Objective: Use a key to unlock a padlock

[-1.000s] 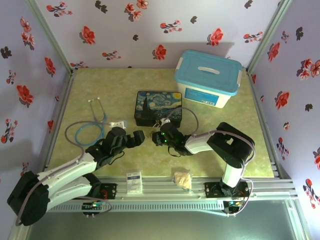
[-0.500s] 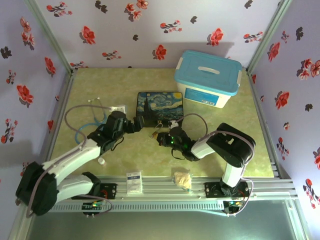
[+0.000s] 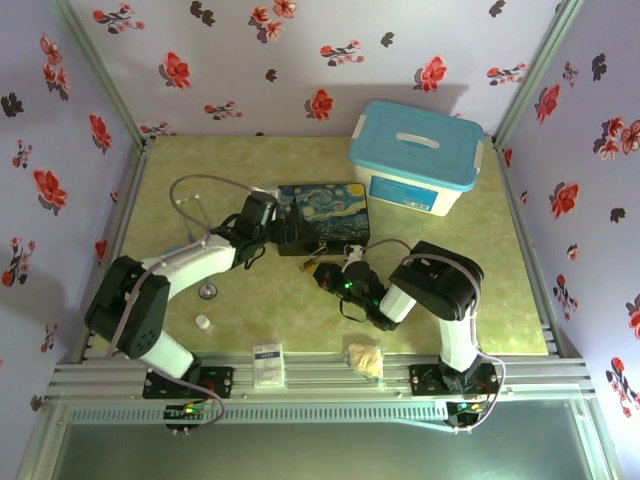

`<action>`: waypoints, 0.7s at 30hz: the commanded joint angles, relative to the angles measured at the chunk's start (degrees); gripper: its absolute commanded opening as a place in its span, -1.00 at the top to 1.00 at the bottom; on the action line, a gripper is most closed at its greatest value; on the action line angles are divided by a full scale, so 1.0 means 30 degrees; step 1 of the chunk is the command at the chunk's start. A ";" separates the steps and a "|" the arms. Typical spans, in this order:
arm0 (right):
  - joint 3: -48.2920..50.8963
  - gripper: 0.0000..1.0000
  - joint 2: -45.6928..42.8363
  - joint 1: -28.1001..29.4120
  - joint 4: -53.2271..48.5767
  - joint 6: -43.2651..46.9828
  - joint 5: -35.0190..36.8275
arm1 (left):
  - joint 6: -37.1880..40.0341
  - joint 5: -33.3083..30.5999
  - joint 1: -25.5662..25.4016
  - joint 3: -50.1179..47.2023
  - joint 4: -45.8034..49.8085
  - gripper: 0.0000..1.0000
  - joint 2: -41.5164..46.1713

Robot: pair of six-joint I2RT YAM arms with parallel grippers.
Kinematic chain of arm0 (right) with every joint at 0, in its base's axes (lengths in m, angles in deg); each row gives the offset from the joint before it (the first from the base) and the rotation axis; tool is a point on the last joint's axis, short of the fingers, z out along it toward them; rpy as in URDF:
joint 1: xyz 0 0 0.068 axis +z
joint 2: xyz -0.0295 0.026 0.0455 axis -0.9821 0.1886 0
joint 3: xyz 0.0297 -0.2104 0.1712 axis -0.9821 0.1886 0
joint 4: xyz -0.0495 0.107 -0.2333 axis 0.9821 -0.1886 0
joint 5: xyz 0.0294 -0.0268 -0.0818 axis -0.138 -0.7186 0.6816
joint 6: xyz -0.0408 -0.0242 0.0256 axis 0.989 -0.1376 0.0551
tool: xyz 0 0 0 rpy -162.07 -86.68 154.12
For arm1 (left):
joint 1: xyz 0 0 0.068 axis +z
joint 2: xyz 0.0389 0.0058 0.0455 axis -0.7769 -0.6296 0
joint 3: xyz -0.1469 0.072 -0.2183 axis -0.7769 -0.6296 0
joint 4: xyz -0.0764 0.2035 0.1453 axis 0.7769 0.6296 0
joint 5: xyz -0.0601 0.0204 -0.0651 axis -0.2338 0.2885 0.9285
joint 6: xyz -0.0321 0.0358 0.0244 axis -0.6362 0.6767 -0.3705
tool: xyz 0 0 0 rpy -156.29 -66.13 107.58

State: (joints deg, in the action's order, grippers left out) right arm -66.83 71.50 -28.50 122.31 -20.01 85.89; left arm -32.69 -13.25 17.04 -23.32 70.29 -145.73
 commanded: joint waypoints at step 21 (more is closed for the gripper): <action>0.1627 1.00 0.0385 0.0204 0.2889 -0.4245 0.6199 | 0.0942 0.0068 0.0616 -0.0769 0.0149 -0.34 -0.1478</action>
State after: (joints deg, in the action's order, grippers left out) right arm -63.50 73.64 -27.10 131.18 -30.79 96.44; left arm -31.92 -11.03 17.48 -23.69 66.81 -148.09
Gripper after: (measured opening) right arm 0.056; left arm 0.672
